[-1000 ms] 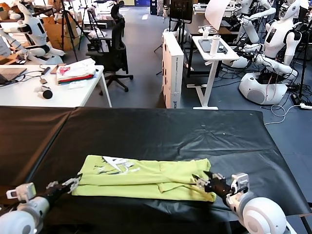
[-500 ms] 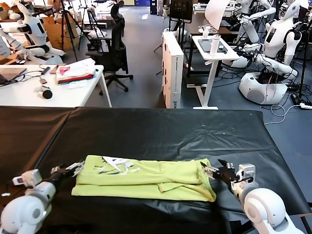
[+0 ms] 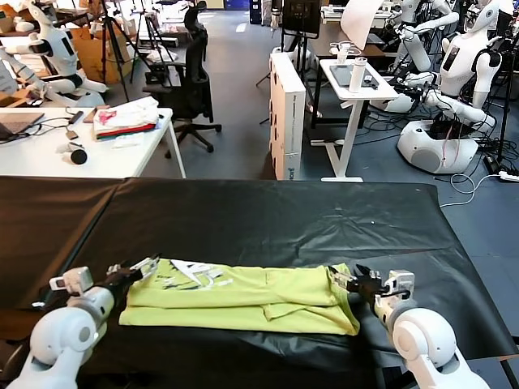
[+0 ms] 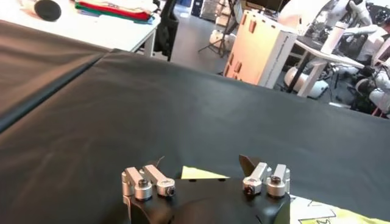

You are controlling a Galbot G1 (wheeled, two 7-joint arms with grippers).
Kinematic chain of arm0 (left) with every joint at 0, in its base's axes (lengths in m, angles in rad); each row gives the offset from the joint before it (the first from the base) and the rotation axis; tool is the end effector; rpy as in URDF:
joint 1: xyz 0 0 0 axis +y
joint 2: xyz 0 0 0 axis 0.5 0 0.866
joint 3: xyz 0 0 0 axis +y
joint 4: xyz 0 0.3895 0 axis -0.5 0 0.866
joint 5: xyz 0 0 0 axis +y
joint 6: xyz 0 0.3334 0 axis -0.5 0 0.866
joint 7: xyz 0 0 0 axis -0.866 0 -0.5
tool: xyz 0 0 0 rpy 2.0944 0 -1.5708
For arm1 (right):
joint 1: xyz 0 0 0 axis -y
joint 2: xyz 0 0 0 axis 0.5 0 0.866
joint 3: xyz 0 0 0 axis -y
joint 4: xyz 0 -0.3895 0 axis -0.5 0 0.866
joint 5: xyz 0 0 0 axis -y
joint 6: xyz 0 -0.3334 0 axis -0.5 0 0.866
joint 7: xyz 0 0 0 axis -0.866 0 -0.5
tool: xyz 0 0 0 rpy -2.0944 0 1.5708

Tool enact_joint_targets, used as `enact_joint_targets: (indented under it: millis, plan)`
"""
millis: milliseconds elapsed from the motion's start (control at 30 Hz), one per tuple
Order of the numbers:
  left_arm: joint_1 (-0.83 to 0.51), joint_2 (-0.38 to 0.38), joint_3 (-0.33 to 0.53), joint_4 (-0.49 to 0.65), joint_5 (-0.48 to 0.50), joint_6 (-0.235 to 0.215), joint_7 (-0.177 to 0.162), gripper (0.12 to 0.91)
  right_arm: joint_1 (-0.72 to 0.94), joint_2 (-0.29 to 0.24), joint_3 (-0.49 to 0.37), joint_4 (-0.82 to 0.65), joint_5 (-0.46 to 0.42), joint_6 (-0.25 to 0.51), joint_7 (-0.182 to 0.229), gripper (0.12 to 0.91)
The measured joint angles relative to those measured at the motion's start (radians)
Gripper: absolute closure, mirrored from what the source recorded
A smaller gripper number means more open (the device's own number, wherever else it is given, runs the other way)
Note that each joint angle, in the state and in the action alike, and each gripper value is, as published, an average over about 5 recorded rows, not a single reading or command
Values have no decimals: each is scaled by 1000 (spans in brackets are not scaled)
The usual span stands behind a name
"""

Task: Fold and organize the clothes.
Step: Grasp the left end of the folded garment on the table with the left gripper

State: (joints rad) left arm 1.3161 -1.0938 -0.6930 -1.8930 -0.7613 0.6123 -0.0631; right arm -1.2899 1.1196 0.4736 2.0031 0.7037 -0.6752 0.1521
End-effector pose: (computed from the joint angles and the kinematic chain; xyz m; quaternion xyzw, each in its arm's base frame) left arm 0.2400 0.1777 -0.3024 -0.0156 -0.9595 0.1117 0.2581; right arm 0.2379 -0.0953 -0.2973 0.0898 -0.9511 -0.0742 0.2862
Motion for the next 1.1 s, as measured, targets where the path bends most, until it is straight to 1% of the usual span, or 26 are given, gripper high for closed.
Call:
enact_joint_targets:
  millis: [133, 233, 267, 333, 367, 467, 500, 533, 567, 600, 633, 700, 733, 833, 967, 1033, 1100]
  plan:
    - [-18, -2, 15, 35, 25, -10, 7, 123, 2, 4, 0, -5, -1, 0, 0, 208]
    - [-22, -2, 19, 54, 30, -13, 10, 129, 3, 7, -2, -10, -4, 0, -1, 258]
    - [-22, -2, 19, 58, 30, -14, 10, 140, 3, 9, -3, -12, -5, 0, -2, 291]
    - [-21, -3, 20, 62, 29, -15, 10, 198, 4, 12, -4, -13, -6, 0, -3, 358]
    - [-20, -3, 20, 64, 28, -15, 10, 243, 5, 13, -4, -13, -6, 0, -3, 417]
    - [-15, -5, 19, 64, 27, -16, 10, 418, 6, 16, -5, -13, -6, 1, -3, 619]
    - [-13, -5, 19, 64, 26, -16, 10, 494, 6, 16, -4, -13, -6, 2, -3, 695]
    - [-11, -5, 19, 63, 25, -16, 10, 551, 6, 16, -4, -13, -7, 2, -3, 752]
    - [-8, -5, 18, 62, 25, -16, 10, 608, 6, 16, -3, -13, -7, 3, -3, 798]
    - [-6, -5, 18, 61, 24, -16, 10, 683, 6, 16, -1, -13, -7, 4, -3, 844]
    - [-4, -5, 17, 59, 22, -14, 10, 739, 6, 16, 0, -13, -7, 6, -3, 868]
    - [0, -5, 16, 56, 17, -9, 10, 823, 6, 18, 2, -14, -8, 11, -2, 881]
    - [2, -5, 16, 55, 15, -7, 10, 851, 6, 19, 3, -14, -10, 15, -1, 880]
    - [3, -7, 15, 54, 12, -3, 10, 881, 6, 24, 5, -19, -23, 36, 8, 882]
    - [-4, -9, 7, 61, 10, -6, 6, 882, 6, 30, 8, -30, -34, 67, 21, 882]
    - [-8, -8, 0, 67, 6, -11, 4, 882, 7, 32, 9, -36, -34, 81, 17, 882]
    - [-9, -5, -7, 71, 4, -20, 3, 882, 7, 34, 9, -39, -29, 97, 2, 871]
